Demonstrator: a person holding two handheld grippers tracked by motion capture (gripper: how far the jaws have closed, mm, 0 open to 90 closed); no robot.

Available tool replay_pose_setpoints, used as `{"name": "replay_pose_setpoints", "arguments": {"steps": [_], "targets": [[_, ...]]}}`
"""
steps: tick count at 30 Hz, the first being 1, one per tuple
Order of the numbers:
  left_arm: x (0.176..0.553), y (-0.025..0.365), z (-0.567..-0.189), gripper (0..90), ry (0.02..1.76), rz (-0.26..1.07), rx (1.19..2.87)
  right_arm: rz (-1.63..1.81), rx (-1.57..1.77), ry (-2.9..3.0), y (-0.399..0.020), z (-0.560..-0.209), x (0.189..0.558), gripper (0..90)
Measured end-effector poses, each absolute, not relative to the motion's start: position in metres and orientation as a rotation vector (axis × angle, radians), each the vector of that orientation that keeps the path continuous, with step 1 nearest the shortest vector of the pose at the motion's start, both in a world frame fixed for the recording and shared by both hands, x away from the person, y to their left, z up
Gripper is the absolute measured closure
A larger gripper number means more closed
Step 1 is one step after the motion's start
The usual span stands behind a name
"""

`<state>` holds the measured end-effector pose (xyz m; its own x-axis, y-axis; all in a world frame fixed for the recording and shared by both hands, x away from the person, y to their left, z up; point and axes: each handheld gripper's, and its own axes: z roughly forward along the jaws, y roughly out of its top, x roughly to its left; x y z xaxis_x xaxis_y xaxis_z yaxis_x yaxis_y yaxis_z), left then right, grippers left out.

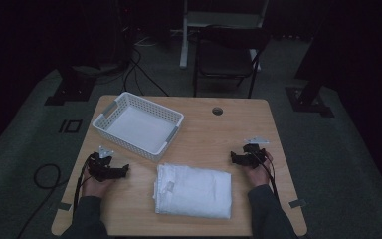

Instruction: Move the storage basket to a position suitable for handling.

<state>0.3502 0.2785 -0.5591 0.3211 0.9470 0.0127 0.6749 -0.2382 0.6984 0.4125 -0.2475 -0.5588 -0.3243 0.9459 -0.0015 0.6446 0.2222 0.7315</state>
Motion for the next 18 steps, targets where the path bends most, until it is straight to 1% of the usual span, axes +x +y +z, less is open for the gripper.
{"name": "replay_pose_setpoints", "arguments": {"steps": [2, 4, 5, 6, 7, 9, 12, 15, 17, 18], "targets": [[0.351, 0.278, -0.559, 1.6, 1.435, 0.600, 1.994, 0.889, 1.468, 2.045, -0.247, -0.559, 0.413, 13.0], [0.351, 0.276, -0.558, 5.8, 1.446, 0.609, 1.980, 0.885, 1.483, 2.030, -0.246, -0.559, 0.411, 14.1], [0.351, 0.275, -0.558, 5.8, 1.451, 0.611, 1.975, 0.885, 1.483, 2.030, -0.246, -0.559, 0.411, 14.1], [0.350, 0.273, -0.555, 16.0, 1.433, 0.606, 1.985, 0.884, 1.487, 2.030, -0.246, -0.558, 0.411, 14.2], [0.350, 0.273, -0.555, 18.7, 1.433, 0.606, 1.985, 0.884, 1.487, 2.030, -0.246, -0.558, 0.411, 14.2], [0.350, 0.270, -0.554, 20.2, 1.428, 0.603, 1.987, 0.879, 1.489, 2.032, -0.246, -0.558, 0.411, 15.4], [0.352, 0.266, -0.554, 24.5, 1.430, 0.607, 1.984, 0.876, 1.493, 2.030, -0.247, -0.556, 0.410, 23.4], [0.352, 0.263, -0.553, 31.5, 1.418, 0.618, 1.988, 0.881, 1.500, 2.025, -0.250, -0.555, 0.409, 30.6], [0.349, 0.258, -0.551, 33.9, 1.382, 0.717, 2.014, 0.921, 1.513, 2.027, -0.253, -0.553, 0.407, 38.2], [0.349, 0.256, -0.549, 34.6, 1.364, 0.747, 2.014, 0.941, 1.525, 2.026, -0.254, -0.553, 0.407, 40.5]]}}
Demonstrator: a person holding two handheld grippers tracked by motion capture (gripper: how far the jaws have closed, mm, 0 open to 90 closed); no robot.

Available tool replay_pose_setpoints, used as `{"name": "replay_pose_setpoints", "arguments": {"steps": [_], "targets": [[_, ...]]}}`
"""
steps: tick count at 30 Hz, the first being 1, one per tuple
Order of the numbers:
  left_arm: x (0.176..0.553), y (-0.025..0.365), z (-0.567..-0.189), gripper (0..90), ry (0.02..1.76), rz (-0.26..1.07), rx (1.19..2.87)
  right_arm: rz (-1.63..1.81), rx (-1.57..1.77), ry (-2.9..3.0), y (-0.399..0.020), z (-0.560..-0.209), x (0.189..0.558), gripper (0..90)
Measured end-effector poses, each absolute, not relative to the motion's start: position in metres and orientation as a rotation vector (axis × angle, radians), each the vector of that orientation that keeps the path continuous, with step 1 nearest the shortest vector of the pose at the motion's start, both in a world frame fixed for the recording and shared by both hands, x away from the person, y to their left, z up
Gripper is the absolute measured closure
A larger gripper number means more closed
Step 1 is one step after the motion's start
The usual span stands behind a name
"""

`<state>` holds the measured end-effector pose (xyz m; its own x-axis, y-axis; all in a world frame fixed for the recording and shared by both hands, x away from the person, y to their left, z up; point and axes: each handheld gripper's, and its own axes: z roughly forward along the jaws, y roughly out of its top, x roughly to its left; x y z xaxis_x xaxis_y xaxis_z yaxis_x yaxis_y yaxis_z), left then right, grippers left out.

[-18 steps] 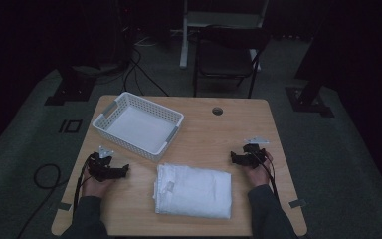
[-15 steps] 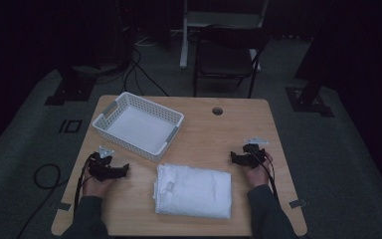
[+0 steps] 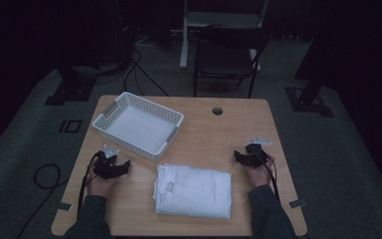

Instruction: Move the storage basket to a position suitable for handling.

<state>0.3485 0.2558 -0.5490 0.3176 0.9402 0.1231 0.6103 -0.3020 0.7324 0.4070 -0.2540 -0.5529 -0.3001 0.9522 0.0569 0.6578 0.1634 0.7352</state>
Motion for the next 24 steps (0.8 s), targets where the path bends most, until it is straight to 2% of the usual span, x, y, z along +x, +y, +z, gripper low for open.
{"name": "replay_pose_setpoints", "arguments": {"steps": [4, 10, 21, 24], "targets": [[0.351, 0.250, -0.545, 37.6, 1.343, 0.776, 1.981, 0.961, 1.544, 2.012, -0.255, -0.550, 0.405, 43.9], [0.356, 0.247, -0.542, 41.2, 1.329, 0.756, 1.916, 0.999, 1.494, 2.002, -0.247, -0.536, 0.399, 44.2], [0.366, 0.223, -0.542, 44.1, 1.249, 0.715, 1.936, 1.051, 1.426, 2.037, -0.226, -0.517, 0.392, 41.7], [0.372, 0.211, -0.542, 43.5, 1.221, 0.673, 1.954, 1.081, 1.372, 2.066, -0.209, -0.508, 0.391, 40.8]]}}
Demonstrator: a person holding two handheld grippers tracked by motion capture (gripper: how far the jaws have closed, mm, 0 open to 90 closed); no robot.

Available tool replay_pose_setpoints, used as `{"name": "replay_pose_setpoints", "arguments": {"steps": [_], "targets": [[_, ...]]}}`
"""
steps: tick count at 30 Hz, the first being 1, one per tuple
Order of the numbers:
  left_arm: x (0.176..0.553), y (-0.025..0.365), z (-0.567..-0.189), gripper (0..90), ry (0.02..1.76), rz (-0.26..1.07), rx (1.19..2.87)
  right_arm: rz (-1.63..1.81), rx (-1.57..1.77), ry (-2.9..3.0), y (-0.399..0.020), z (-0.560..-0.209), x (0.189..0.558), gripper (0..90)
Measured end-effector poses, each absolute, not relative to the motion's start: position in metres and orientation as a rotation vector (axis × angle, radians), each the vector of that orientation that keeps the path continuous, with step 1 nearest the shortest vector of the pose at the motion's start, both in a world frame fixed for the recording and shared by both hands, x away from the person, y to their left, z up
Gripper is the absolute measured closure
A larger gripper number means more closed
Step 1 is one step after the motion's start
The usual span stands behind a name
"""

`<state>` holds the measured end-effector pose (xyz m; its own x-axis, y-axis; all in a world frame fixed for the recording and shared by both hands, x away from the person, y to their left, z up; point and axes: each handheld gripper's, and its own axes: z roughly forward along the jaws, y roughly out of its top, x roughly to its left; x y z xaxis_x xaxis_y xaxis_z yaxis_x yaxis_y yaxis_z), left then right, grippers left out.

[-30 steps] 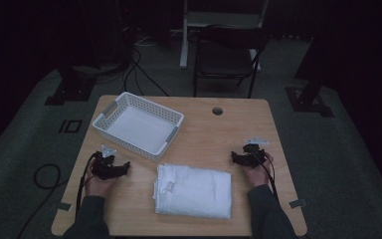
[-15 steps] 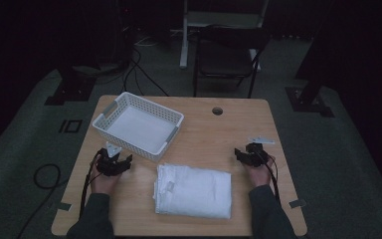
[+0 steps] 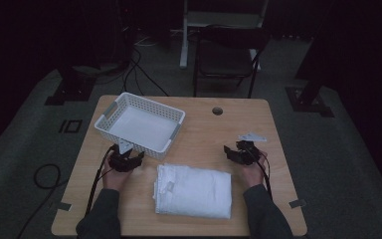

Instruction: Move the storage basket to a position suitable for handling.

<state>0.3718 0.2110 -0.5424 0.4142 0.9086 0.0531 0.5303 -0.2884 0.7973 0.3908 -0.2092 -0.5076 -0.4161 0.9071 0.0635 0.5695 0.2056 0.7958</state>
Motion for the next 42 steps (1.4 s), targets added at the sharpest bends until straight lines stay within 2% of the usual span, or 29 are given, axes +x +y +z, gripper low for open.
{"name": "replay_pose_setpoints", "arguments": {"steps": [13, 18, 30, 35, 38, 42], "targets": [[0.376, 0.187, -0.544, 42.8, 1.166, 0.612, 1.984, 1.150, 1.214, 2.209, -0.147, -0.483, 0.406, 37.4], [0.374, 0.180, -0.545, 42.9, 1.153, 0.641, 1.989, 1.180, 1.210, 2.268, -0.124, -0.479, 0.420, 34.6], [0.364, 0.193, -0.542, 40.6, 1.180, 0.657, 1.980, 1.288, 1.247, 2.341, -0.075, -0.476, 0.437, 29.4], [0.363, 0.202, -0.539, 43.1, 1.194, 0.657, 1.963, 1.247, 1.238, 2.363, -0.056, -0.476, 0.444, 27.8], [0.364, 0.209, -0.536, 43.8, 1.218, 0.686, 1.939, 1.204, 1.254, 2.376, -0.048, -0.480, 0.449, 28.6], [0.363, 0.224, -0.531, 43.8, 1.280, 0.737, 1.873, 1.136, 1.303, 2.375, -0.043, -0.486, 0.453, 34.0]]}}
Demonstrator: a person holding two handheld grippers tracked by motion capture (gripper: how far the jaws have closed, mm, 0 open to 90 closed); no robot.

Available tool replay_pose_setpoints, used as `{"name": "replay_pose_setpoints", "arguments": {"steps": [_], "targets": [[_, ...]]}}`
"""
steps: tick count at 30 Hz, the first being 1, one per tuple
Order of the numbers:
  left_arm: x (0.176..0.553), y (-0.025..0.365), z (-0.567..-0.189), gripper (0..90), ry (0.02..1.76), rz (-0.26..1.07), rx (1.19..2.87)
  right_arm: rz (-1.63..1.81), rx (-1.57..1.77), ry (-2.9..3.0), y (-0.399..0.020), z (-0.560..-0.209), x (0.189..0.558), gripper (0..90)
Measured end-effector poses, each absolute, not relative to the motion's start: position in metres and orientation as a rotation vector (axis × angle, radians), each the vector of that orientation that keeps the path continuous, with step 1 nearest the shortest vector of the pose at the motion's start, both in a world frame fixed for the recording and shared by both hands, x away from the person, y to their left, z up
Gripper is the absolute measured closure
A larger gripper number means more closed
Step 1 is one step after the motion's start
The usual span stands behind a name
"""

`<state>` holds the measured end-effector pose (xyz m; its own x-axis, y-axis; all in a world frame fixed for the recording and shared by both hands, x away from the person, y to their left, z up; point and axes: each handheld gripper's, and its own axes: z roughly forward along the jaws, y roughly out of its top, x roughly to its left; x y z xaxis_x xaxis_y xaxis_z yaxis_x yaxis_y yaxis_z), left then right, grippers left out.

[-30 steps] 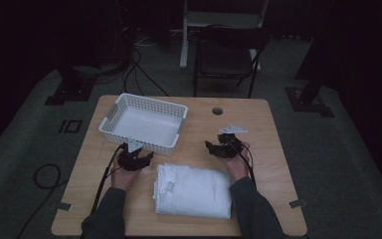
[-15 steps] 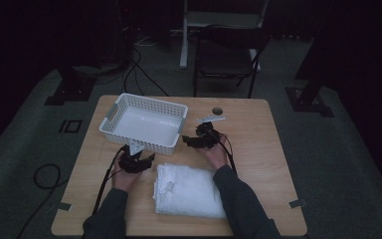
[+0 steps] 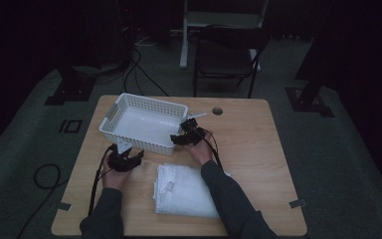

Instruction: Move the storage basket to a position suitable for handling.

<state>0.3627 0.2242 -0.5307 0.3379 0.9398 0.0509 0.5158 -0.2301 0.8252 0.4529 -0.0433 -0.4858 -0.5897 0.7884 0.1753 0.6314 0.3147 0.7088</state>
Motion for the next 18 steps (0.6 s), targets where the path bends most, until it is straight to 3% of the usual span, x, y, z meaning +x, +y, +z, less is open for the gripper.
{"name": "replay_pose_setpoints", "arguments": {"steps": [5, 12, 18], "targets": [[0.362, 0.246, -0.525, 43.8, 1.370, 0.752, 1.777, 1.136, 1.326, 2.361, -0.057, -0.484, 0.454, 47.3], [0.358, 0.265, -0.519, 43.8, 1.418, 0.765, 1.692, 1.117, 1.340, 2.351, -0.083, -0.482, 0.455, 53.1], [0.359, 0.258, -0.520, 43.3, 1.397, 0.760, 1.697, 1.101, 1.388, 2.300, -0.110, -0.483, 0.454, 59.4]]}}
